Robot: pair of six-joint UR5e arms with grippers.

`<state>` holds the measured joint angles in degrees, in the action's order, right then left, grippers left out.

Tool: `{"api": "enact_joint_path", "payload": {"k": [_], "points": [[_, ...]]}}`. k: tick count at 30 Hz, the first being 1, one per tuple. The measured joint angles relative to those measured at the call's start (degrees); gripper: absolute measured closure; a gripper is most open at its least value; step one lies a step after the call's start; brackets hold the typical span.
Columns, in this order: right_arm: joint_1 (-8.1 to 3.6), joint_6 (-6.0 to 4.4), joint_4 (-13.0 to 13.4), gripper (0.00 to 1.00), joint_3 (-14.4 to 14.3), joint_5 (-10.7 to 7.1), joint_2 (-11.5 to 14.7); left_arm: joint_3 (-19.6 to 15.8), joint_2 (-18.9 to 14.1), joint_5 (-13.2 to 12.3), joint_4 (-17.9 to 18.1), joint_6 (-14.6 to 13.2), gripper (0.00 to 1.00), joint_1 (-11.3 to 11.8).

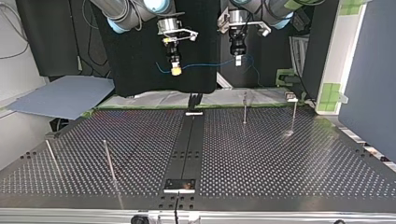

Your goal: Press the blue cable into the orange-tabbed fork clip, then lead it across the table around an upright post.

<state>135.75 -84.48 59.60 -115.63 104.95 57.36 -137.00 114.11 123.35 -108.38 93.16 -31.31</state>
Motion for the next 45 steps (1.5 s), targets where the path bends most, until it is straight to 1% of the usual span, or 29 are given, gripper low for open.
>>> {"api": "enact_joint_path", "payload": {"k": [38,39,42,45], "points": [[0.03,0.03,-0.03,1.0,0.03,0.04,-0.03,-0.08,-0.07,0.02,-0.16,0.02,1.0,0.07],[0.12,0.09,-0.12,1.0,0.13,0.12,-0.12,-0.24,-0.23,-0.13,-0.31,-0.14,1.0,0.23],[0.94,0.27,-0.94,1.0,0.94,0.93,-0.94,-1.35,-1.33,-0.83,-1.53,-0.87,1.0,0.76],[2.33,0.33,-2.33,1.0,2.34,2.35,-2.34,-2.19,-2.06,-1.12,-3.09,-1.19,1.0,0.98]]}}
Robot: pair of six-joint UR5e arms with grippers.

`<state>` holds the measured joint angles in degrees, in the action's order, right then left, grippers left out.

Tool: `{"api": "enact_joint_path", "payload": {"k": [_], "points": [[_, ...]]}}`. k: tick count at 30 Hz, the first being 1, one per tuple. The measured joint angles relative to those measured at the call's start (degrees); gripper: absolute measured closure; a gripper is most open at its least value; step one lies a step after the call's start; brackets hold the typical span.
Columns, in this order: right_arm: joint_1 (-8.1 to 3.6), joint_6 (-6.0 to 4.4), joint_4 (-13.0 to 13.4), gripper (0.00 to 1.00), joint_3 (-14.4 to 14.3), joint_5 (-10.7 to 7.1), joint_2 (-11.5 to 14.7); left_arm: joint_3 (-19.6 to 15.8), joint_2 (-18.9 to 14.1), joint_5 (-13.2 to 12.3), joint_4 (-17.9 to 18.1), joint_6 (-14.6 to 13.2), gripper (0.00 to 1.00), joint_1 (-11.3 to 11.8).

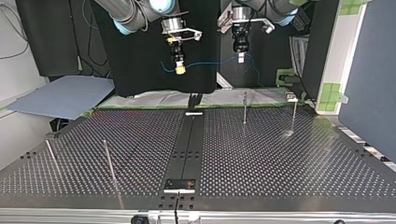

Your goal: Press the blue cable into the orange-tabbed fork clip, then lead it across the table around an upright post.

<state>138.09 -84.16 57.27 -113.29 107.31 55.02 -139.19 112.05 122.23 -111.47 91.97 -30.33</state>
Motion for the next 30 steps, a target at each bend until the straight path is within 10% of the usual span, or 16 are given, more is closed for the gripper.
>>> {"api": "enact_joint_path", "payload": {"k": [17,24,30], "points": [[9.17,0.03,-6.66,1.0,8.9,8.89,-9.41,-0.35,-0.31,-0.11,-2.97,-0.13,1.0,0.08],[10.02,-1.25,-7.06,1.0,10.04,10.69,-12.85,-1.82,-0.9,-1.49,-1.5,1.29,1.0,0.46],[9.82,-4.35,-7.98,1.0,10.93,12.57,-11.01,-4.05,-3.73,-2.04,1.49,4.29,1.0,0.6]]}}
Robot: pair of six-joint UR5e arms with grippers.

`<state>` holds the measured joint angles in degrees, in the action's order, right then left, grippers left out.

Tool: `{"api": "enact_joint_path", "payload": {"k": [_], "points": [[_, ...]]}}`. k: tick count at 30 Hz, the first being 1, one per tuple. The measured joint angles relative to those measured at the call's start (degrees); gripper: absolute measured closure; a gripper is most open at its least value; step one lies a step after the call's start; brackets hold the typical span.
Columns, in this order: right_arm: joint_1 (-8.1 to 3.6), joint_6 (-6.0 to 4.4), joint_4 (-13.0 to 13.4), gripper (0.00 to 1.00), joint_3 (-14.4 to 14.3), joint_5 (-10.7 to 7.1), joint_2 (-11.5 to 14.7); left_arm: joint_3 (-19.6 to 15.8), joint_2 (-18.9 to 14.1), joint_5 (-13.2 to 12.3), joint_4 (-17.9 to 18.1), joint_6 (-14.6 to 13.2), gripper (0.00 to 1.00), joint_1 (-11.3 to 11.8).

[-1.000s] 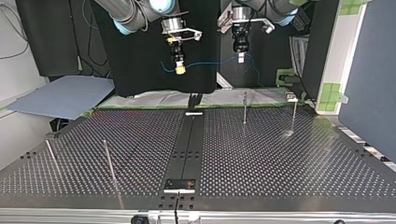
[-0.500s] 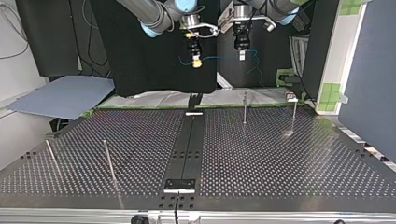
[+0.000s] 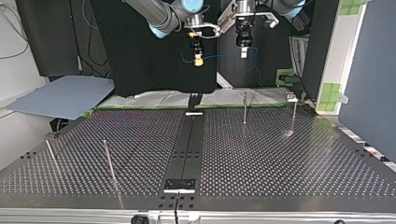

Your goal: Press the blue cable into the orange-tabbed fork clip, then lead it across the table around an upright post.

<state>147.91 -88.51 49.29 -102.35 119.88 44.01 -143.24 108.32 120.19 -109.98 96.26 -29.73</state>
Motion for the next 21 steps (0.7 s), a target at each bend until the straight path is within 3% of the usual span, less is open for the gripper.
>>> {"api": "enact_joint_path", "payload": {"k": [4,8,15,21], "points": [[-0.72,-2.34,0.71,1.0,0.07,0.04,2.19,-0.86,-2.1,0.11,1.34,1.14,1.0,0.33],[-1.66,-3.93,1.33,1.0,0.08,-0.09,2.6,-2.74,-2.85,-0.28,3.19,1.32,1.0,1.64],[-3.42,-5.85,4.54,1.0,0.51,-2.56,-0.4,-3.63,0.37,-3.77,7.22,1.92,1.0,5.51],[-4.79,-7.3,7.6,1.0,1.98,-3.72,-3.78,-1.58,3.77,-7.17,10.63,3.37,1.0,8.94]]}}
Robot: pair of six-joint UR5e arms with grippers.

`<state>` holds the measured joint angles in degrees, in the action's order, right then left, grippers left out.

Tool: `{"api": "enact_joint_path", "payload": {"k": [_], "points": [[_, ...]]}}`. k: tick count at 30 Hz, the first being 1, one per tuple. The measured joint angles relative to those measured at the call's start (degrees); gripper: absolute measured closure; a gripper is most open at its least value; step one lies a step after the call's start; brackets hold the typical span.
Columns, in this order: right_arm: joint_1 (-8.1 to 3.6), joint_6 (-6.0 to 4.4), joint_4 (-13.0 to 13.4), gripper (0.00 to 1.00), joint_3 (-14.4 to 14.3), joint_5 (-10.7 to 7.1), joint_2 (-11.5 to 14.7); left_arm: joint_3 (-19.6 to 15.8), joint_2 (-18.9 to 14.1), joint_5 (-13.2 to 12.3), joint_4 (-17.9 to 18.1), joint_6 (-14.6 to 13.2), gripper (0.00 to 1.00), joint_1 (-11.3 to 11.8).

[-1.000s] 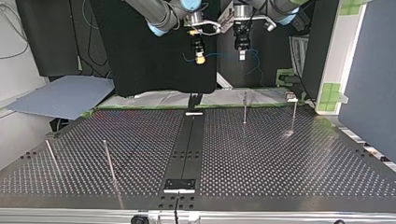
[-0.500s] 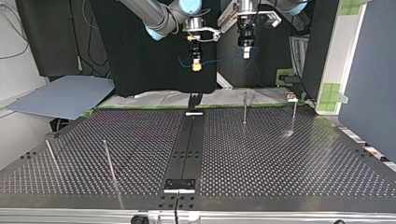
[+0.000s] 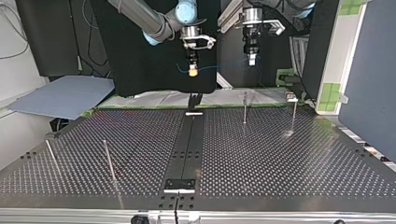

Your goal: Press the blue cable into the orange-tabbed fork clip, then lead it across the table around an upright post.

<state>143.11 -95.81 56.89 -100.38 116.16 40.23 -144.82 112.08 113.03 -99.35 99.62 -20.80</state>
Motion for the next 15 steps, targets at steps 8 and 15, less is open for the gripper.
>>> {"api": "enact_joint_path", "payload": {"k": [8,15], "points": [[-2.99,0.45,-2.19,1.0,2.65,-1.25,-4.69,2.14,4.09,-2.0,1.16,0.78,1.0,3.35],[-6.95,2.14,-6.14,1.0,3.22,-4.86,-5.56,3.01,7.54,-2.35,0.42,0.94,1.0,4.54]]}}
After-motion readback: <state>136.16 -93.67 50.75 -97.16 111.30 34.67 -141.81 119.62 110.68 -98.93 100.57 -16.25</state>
